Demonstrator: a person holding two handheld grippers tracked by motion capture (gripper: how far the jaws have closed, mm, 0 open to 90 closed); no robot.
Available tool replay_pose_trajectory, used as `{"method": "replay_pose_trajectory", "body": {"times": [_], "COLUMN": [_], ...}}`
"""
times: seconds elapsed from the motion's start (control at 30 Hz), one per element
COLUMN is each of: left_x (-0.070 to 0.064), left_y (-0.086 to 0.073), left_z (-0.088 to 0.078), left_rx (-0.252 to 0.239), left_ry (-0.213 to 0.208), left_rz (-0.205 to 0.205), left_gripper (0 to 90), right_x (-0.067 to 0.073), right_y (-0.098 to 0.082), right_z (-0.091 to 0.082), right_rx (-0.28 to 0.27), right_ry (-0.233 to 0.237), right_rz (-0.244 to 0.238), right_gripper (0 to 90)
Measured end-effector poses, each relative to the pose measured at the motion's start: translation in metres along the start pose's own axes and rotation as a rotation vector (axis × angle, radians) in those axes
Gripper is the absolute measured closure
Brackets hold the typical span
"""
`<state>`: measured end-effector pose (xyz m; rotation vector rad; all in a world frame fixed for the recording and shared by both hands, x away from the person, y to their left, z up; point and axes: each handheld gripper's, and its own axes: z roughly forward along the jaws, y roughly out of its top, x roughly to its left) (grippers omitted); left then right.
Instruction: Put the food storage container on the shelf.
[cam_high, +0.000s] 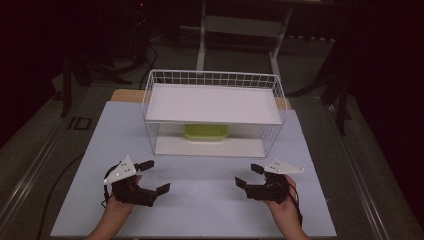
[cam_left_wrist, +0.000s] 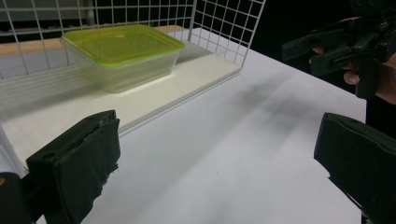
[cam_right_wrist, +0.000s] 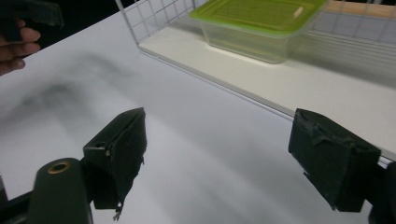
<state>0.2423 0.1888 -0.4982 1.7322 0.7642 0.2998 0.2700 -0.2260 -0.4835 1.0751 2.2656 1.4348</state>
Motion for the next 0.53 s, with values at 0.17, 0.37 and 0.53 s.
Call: {"method": "replay_pose_trajectory", "body": {"times": [0.17, 0.37, 0.53], "left_x": [0.0, 0.0, -0.001], "left_y": [-0.005, -0.008, -0.008], "left_z": [0.003, 0.006, 0.006], "left_rx": [0.0, -0.003, -0.01], "left_ry": [-0.006, -0.009, -0.01], "left_rz": [-0.004, -0.006, -0.004], "left_gripper": [1.1, 1.2, 1.1], "right_x": [-0.006, -0.011, -0.012], "right_y": [-0.01, -0.016, -0.016], "right_z": [-0.002, -0.001, -0.001], "right_rx": [-0.012, -0.004, -0.011], "right_ry": [-0.018, -0.031, -0.029], "right_rz": [0.016, 0.026, 0.03], "right_gripper": [19.2, 19.2, 19.2]}}
